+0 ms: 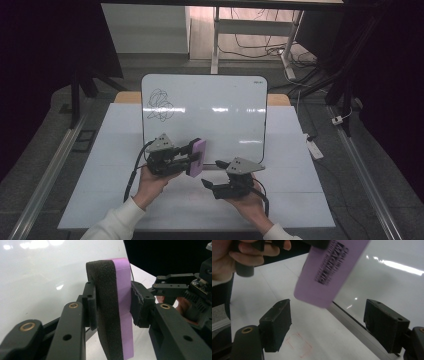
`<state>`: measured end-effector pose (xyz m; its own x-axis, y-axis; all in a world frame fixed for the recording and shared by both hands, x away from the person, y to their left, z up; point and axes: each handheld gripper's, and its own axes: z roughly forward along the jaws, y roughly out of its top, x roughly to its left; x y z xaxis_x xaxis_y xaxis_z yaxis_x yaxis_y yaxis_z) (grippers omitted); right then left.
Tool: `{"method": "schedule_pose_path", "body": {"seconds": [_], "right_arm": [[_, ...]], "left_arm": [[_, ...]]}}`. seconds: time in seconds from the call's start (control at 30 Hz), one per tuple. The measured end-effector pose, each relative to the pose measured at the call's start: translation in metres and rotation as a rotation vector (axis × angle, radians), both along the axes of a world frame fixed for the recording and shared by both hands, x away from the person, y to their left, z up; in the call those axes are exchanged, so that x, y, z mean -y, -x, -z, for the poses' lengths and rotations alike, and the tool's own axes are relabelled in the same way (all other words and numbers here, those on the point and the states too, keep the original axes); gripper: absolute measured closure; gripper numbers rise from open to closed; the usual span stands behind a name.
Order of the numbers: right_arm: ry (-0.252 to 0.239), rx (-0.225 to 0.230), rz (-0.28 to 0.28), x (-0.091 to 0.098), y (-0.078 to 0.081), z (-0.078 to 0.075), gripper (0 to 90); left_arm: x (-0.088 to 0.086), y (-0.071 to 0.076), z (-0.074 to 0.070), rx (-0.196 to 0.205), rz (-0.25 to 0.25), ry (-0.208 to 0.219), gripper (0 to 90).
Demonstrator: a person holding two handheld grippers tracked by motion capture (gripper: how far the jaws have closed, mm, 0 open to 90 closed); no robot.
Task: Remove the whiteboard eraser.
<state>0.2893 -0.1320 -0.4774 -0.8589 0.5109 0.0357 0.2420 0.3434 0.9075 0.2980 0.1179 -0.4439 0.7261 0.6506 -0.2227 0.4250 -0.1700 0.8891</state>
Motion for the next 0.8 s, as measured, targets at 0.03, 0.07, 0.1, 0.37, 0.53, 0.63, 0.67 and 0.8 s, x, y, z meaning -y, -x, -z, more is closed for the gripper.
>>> {"method": "schedule_pose_path", "body": {"seconds": [0.03, 0.07, 0.1, 0.37, 0.53, 0.63, 0.67, 0.8], "right_arm": [[0.000, 0.000, 0.000, 0.000, 0.000, 0.000, 21.6], [0.000, -0.001, 0.002, -0.002, 0.000, 0.000, 21.5], [-0.007, -0.005, 0.005, -0.004, 0.000, 0.000, 21.3], [-0.047, -0.062, 0.037, -0.012, -0.004, 0.003, 20.8], [-0.046, -0.072, 0.045, -0.015, -0.006, 0.005, 27.9], [-0.064, -0.074, 0.040, -0.014, -0.007, 0.005, 34.9], [-0.058, -0.063, 0.042, -0.014, -0.007, 0.004, 35.5], [0.005, 0.001, 0.052, -0.011, -0.006, 0.000, 38.0]], "left_arm": [[0.001, 0.000, 0.000, 0.001, 0.000, 0.004, 60.2], [0.002, 0.000, 0.001, 0.003, -0.001, 0.007, 60.2], [0.003, 0.001, 0.001, 0.005, -0.001, 0.009, 60.2], [0.010, 0.004, 0.003, 0.014, 0.003, 0.029, 60.2], [0.013, 0.007, 0.002, 0.016, 0.018, 0.054, 60.1], [0.013, 0.009, 0.002, 0.028, 0.009, 0.057, 60.2], [0.012, 0.009, 0.002, 0.026, 0.009, 0.059, 60.2], [0.007, 0.009, 0.004, 0.010, 0.002, 0.071, 59.6]]}}
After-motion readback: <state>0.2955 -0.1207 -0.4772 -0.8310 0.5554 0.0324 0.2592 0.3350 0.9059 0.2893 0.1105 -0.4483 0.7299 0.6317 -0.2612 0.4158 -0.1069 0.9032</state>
